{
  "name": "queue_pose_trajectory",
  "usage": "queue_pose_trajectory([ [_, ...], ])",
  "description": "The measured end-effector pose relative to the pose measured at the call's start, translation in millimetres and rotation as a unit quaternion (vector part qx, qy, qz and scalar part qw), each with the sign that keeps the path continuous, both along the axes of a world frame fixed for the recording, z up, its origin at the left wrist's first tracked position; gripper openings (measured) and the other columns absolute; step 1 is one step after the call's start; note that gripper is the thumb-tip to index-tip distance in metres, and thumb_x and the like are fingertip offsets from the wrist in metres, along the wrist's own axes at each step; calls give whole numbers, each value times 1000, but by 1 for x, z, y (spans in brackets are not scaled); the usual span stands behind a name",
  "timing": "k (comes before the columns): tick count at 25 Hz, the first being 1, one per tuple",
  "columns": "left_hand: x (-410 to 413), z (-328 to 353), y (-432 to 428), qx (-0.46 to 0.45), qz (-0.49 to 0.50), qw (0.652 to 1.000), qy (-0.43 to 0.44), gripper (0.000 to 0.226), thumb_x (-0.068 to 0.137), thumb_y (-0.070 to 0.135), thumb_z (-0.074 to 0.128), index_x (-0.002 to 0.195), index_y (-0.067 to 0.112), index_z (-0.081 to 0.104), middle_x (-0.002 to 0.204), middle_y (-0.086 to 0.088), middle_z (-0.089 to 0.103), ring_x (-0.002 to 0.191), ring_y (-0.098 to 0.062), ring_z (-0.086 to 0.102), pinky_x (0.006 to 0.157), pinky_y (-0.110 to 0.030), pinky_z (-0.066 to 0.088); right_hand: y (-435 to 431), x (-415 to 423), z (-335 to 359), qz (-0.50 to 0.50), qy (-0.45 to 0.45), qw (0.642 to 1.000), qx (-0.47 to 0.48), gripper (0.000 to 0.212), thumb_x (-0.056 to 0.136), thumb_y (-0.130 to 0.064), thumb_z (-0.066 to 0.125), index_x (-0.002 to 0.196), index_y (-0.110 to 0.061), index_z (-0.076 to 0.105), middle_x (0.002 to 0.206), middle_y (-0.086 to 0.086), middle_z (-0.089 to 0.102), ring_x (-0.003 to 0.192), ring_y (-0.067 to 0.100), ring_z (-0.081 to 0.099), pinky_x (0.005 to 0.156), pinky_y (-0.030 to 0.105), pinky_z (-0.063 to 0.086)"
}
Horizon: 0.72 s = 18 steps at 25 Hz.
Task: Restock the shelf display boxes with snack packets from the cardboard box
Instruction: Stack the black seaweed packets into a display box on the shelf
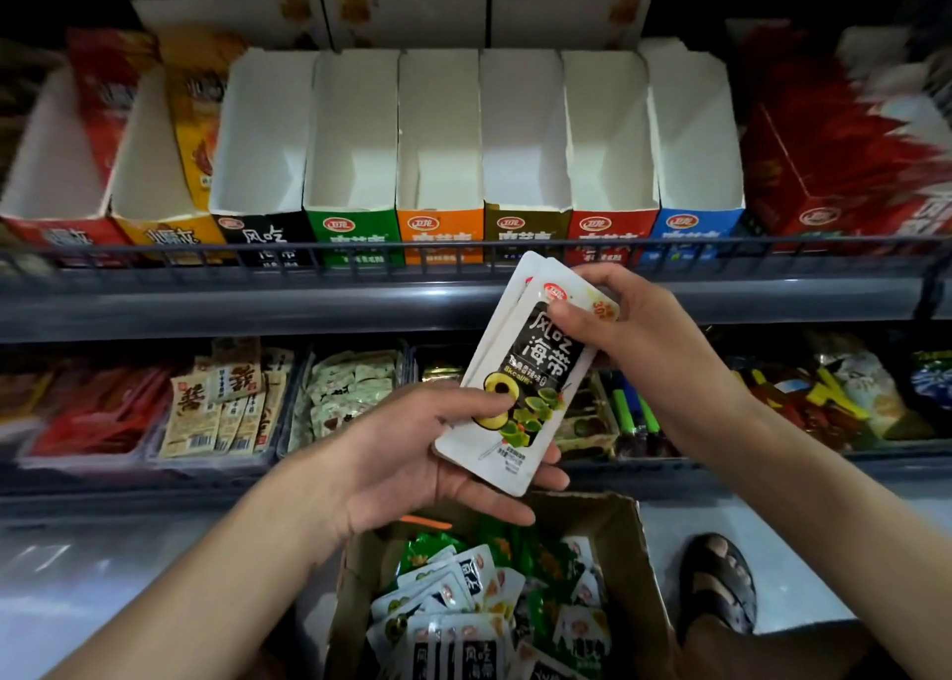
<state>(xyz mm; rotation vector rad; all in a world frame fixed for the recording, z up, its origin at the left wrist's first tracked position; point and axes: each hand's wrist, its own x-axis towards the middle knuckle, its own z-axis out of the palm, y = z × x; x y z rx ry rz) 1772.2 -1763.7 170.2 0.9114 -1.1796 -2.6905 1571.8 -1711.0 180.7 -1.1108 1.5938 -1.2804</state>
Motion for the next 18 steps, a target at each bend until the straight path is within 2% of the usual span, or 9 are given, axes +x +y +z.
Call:
queue_pose_trajectory([
  [2,-2,0,0,-75,25,997,-20,40,90,23,57,125,3,55,113,-28,66,102,-39,67,74,-44,61,2,2,1,30,-8,999,-20,47,83,-17,74,125,-29,55,110,-2,71,99,13,70,80,34,59],
  [4,-3,0,1,-147,21,988,-36,36,90,24,58,122,8,57,109,-24,69,97,-34,68,73,-39,60,6,5,2,47,17,998,-41,56,81,-11,75,129,-30,53,110,-2,70,100,13,70,78,33,60],
  [6,-2,0,2,-191,3,981,-44,29,93,20,57,121,10,58,108,-21,70,98,-32,68,75,-38,59,9,7,0,39,52,996,-63,53,81,-12,75,126,-28,54,107,-4,71,98,12,70,76,33,61],
  [9,-1,-2,3,-208,-4,977,-50,27,94,16,58,120,8,58,106,-22,69,97,-32,69,78,-40,58,13,14,-3,28,108,991,-70,44,84,-19,72,122,-31,53,103,-13,71,94,4,70,73,26,60],
  [12,0,-5,3,-247,3,967,-61,28,93,15,62,119,6,58,102,-22,70,91,-30,70,75,-41,59,13,22,-6,32,124,991,-45,48,87,-24,69,128,-34,46,106,-13,68,96,-2,67,74,21,58],
  [15,2,0,0,-264,3,963,-60,28,92,15,63,117,4,59,98,-22,70,87,-29,70,70,-39,59,10,20,-4,39,50,997,-40,51,89,-19,67,133,-31,43,113,-6,68,103,6,68,79,28,59],
  [18,7,10,-8,-245,-2,969,-37,23,92,13,61,113,3,62,92,-20,71,85,-30,70,61,-34,59,9,18,5,33,-65,997,-30,43,86,-22,66,127,-21,54,112,2,72,102,17,70,84,34,58],
])
